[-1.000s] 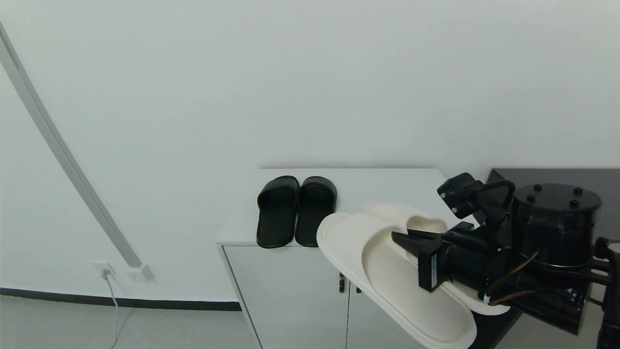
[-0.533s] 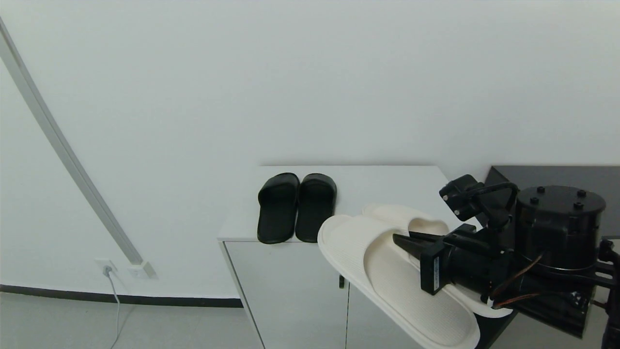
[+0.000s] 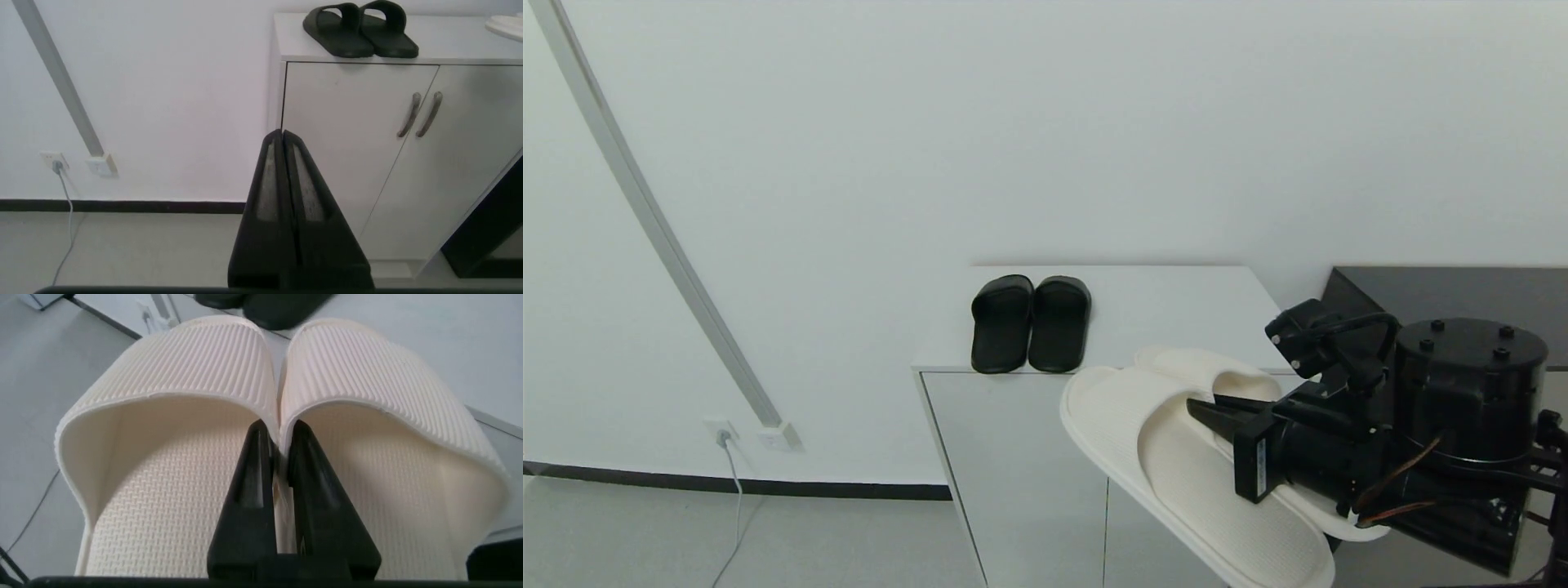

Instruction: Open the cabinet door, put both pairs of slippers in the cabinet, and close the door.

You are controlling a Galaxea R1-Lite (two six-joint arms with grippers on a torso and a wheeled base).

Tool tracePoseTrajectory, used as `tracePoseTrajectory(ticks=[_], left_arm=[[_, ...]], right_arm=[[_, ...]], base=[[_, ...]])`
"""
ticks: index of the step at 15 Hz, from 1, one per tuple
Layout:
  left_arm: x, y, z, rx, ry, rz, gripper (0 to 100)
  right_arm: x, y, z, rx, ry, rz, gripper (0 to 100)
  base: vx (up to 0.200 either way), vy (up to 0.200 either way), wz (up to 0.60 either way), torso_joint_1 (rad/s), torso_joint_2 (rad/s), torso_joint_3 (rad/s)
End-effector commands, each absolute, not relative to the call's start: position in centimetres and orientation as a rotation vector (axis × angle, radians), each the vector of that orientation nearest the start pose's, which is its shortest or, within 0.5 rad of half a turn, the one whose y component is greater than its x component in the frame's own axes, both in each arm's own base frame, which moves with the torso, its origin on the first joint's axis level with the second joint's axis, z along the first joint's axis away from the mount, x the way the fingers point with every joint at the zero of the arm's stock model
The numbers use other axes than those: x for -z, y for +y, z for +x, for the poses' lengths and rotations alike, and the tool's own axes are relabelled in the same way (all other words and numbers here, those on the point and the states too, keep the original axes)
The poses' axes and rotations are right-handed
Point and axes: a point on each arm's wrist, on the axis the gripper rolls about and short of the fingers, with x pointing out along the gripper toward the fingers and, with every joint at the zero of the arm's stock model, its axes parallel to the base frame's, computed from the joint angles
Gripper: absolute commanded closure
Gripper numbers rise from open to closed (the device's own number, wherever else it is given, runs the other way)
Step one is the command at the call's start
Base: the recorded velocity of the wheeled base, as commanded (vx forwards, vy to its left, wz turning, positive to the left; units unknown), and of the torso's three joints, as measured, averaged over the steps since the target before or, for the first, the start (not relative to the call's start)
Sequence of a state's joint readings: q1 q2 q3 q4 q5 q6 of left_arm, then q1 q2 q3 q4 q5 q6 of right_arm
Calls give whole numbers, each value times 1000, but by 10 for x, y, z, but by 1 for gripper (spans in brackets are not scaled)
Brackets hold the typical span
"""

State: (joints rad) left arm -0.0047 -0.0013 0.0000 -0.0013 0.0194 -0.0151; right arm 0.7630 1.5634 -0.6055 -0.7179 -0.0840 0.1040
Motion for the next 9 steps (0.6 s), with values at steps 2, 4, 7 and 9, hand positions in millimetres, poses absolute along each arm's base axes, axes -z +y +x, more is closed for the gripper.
tracePoseTrajectory(ticks=[2, 4, 7, 9], left_arm=[[-76, 1, -23, -15, -2, -15, 100], [-76, 1, -23, -15, -2, -15, 100], [-76, 1, -23, -15, -2, -15, 100], [-76, 1, -23, -15, -2, -15, 100]], right_arm=[[-175, 178, 189, -670, 258, 0, 100], [-173, 178, 189, -670, 268, -4, 100], [-173, 178, 189, -670, 268, -4, 100], [-172, 179, 188, -670, 270, -7, 100]], base=[[0, 0, 0, 0, 0, 0], [0, 0, 0, 0, 0, 0], [0, 0, 0, 0, 0, 0], [0, 0, 0, 0, 0, 0]])
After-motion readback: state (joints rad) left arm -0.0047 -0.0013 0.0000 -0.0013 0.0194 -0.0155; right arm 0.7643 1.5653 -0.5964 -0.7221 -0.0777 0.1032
